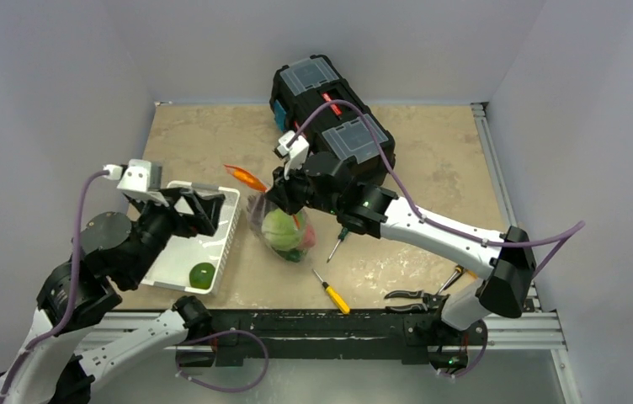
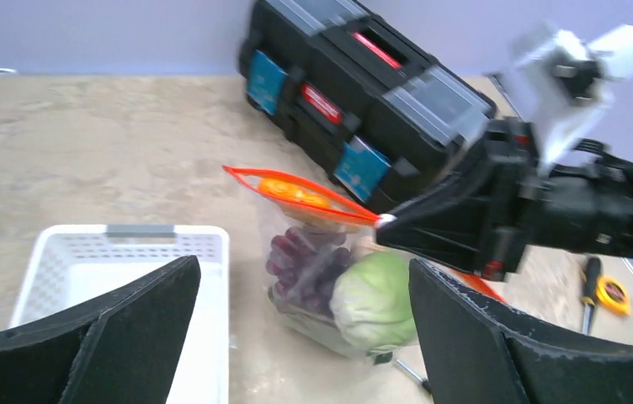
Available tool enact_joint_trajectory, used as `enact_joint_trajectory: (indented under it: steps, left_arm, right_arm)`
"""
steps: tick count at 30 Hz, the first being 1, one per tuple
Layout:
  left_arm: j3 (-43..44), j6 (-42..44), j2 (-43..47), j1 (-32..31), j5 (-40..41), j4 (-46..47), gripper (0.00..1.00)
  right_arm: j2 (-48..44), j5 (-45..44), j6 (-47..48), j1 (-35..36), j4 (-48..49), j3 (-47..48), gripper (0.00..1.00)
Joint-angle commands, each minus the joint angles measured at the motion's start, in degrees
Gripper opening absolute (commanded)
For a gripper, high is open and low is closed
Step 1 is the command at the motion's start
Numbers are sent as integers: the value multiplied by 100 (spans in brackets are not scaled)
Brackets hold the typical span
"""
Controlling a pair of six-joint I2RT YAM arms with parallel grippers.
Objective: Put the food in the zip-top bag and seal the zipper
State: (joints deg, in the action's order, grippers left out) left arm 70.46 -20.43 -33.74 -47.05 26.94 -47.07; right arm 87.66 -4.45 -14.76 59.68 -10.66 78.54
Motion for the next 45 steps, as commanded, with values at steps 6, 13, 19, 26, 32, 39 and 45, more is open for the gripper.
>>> enact_joint_trajectory:
  steps: [6,13,19,26,32,39,45]
  left_arm:
    - [-412,-632,735,150,1325,-385,91]
    - [-1289,-1332,1182,152,984,-163,87]
    - [-926,-514,564,147,293,155,78]
    - [-1331,866,395,310,740,1466,97]
    - [-703,-1124,-270,1245,56,728,80]
    - [-649,-1879,-381,1382,-1077,1152,80]
    - [-613,1348,-512,1377,-2853,1421,72]
  right_arm:
    - [-639,912,1065,-85,2006,-572,0]
    - [0,412,1613,-88,2614,-1540,0]
    - [-137,640,1839,-112,2390,-939,0]
    - [-818,1362,1523,-356,2540,-914,0]
    - [-1065,1508,1347,-551,2671,-1234,0]
    - [-1077,1815,1699,-591,2534,-1288,0]
    - [-1026,2633,2585,-608,2012,-1152,0]
